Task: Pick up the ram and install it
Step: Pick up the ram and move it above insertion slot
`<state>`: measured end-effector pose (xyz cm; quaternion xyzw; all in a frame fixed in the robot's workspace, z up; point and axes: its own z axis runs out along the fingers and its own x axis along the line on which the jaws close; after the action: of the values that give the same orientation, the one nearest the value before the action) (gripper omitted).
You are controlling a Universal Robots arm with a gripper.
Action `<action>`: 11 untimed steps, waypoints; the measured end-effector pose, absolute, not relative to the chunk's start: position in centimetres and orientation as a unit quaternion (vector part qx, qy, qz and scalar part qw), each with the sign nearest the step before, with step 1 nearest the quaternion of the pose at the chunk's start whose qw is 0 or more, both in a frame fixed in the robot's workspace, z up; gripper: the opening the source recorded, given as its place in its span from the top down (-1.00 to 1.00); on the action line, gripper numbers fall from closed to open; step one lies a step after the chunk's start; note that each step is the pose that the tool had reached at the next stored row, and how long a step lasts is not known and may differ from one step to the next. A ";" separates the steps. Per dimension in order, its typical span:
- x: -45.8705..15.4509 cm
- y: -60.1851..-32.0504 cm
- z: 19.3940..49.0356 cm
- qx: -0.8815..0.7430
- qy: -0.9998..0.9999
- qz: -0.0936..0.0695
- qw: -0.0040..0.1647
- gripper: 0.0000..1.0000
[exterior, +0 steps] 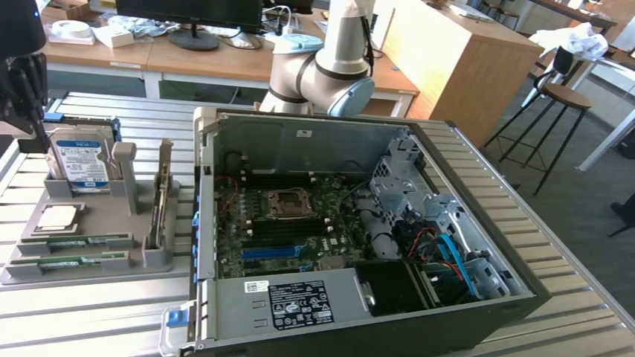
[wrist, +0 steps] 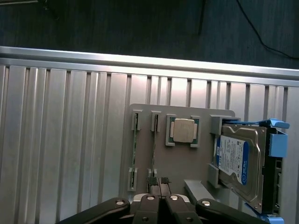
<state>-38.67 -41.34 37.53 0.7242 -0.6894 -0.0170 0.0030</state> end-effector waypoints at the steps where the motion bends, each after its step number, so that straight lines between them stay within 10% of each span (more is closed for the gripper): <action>1: -38.7 -41.3 37.5 0.724 -0.689 -0.017 0.003 0.80; 11: -38.7 -41.3 37.5 0.724 -0.689 -0.017 0.003 0.80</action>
<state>-38.67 -41.34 37.52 0.7242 -0.6894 -0.0170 0.0029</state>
